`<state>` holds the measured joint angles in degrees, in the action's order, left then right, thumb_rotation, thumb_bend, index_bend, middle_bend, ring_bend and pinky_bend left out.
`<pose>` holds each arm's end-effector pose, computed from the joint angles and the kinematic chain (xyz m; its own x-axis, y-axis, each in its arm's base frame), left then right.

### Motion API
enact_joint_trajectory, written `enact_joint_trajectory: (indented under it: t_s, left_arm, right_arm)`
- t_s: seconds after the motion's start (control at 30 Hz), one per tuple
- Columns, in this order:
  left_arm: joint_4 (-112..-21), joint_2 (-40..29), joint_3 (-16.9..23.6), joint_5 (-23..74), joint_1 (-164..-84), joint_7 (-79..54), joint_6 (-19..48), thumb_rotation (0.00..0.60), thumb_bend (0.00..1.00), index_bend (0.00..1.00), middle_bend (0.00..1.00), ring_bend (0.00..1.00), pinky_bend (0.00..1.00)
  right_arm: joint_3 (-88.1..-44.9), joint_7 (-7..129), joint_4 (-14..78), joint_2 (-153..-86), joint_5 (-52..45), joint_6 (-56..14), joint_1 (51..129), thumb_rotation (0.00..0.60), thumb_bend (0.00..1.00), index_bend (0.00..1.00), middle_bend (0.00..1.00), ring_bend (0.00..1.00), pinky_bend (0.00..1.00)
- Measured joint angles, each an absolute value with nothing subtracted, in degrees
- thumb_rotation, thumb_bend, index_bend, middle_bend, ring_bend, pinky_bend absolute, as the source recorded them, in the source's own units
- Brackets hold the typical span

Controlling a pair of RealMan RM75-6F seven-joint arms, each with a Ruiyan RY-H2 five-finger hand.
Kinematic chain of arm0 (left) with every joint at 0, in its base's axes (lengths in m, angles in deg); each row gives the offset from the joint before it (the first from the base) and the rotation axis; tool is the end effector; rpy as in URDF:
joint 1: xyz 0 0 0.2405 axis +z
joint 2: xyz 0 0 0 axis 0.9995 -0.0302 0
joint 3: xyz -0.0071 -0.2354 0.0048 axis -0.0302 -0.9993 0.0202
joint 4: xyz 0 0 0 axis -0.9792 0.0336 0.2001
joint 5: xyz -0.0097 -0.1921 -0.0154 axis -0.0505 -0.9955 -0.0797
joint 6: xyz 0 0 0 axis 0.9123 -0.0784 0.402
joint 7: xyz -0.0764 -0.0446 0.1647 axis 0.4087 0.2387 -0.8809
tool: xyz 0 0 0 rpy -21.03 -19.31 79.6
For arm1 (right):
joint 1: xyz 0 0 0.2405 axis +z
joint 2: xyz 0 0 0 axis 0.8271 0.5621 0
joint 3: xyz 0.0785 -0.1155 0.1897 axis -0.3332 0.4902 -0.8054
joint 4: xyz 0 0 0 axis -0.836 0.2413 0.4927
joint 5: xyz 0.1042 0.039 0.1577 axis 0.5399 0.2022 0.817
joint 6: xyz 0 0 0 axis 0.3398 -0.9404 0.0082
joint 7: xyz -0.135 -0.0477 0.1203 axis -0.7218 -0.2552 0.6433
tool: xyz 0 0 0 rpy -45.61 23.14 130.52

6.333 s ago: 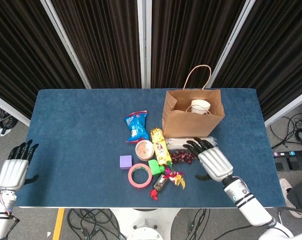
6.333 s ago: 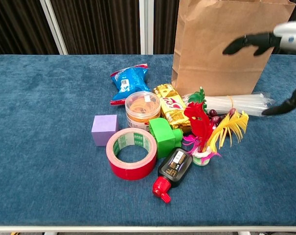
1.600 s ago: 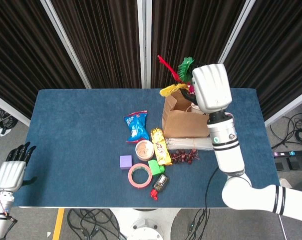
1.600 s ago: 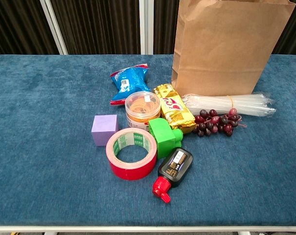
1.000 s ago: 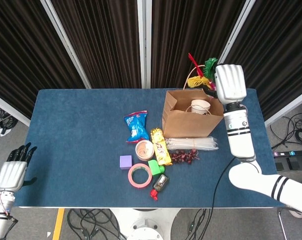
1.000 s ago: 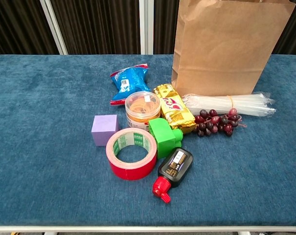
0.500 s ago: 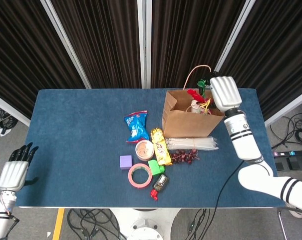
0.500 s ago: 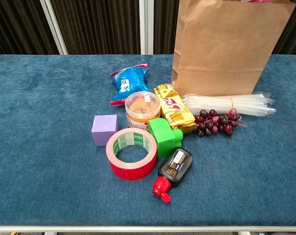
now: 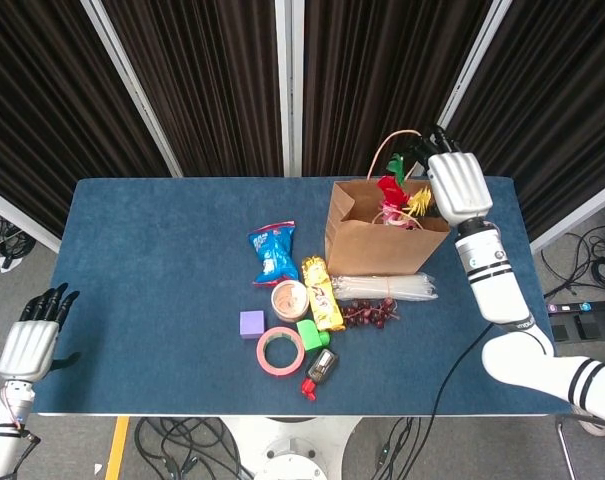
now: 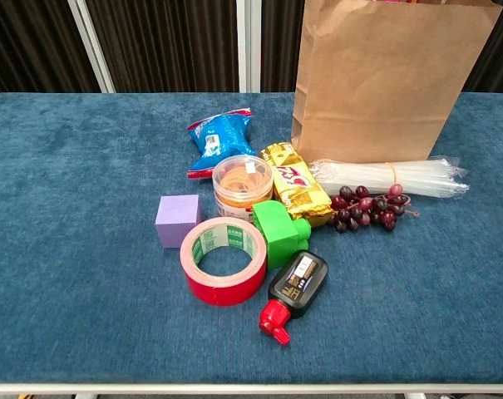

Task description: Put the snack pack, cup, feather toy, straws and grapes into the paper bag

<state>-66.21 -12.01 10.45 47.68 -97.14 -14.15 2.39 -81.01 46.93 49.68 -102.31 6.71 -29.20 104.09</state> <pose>-0.3363 0.2395 0.1072 0.5320 0.1325 0.8363 0.8444 -0.0096 -0.5357 -0.0757 -0.4430 0.1681 0.2859 0.0499 0.9570 -0.9197 -0.2661 0.2887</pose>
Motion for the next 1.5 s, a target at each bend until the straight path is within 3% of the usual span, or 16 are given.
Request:
enact_joint_trajectory:
  t_s: [0.13,0.5,0.8,1.03,1.27,1.5]
  left_arm:
    - [-66.29,-12.03,10.45,47.67,-97.21,-14.26,2.46,0.600,0.02,0.15,0.07,0.01,0.13]
    - [-66.37,-11.99,10.32,47.83,-97.35,-13.90,2.20,0.600,0.02,0.15,0.07,0.01,0.13]
    - [-67.17,-12.32,10.28,48.52,-97.55,-13.73,1.59,0.600,0.02,0.15,0.07,0.01,0.13]
    - [-67.78,-12.35,10.25,48.59,-97.68,-13.53,1.58,0.600,0.02,0.15,0.07,0.01,0.13]
    - [-68.89,-12.37,10.41,48.89,-97.76,-13.39,1.50,0.600,0.02,0.15,0.07,0.01,0.13]
    - [-70.01,-12.63,10.12,48.48,-97.53,-12.52,1.06,0.600,0.02,0.15,0.07,0.01,0.13]
  right_arm:
    - [-80.72,45.83,50.91,-101.23,9.91,-30.75,104.61,0.600,0.00,0.13,0.04,0.00,0.00]
    - [-81.79,47.76,53.27,-100.49,8.55,-27.48,104.85,0.600,0.00,0.12,0.04,0.00,0.00]
    - [-85.37,51.77,58.43,-99.33,1.17,-19.07,103.67,0.600,0.00,0.12,0.10,0.00,0.00]
    - [-86.63,51.74,69.39,-95.91,-4.85,-13.37,100.97,0.600,0.00,0.13,0.17,0.01,0.03]
    - [-79.98,49.26,76.09,-94.76,-14.01,-12.89,97.93,0.600,0.00,0.23,0.25,0.14,0.25]
    - [-69.61,47.02,77.10,-97.26,-19.99,-15.79,94.94,0.600,0.00,0.27,0.30,0.21,0.35]
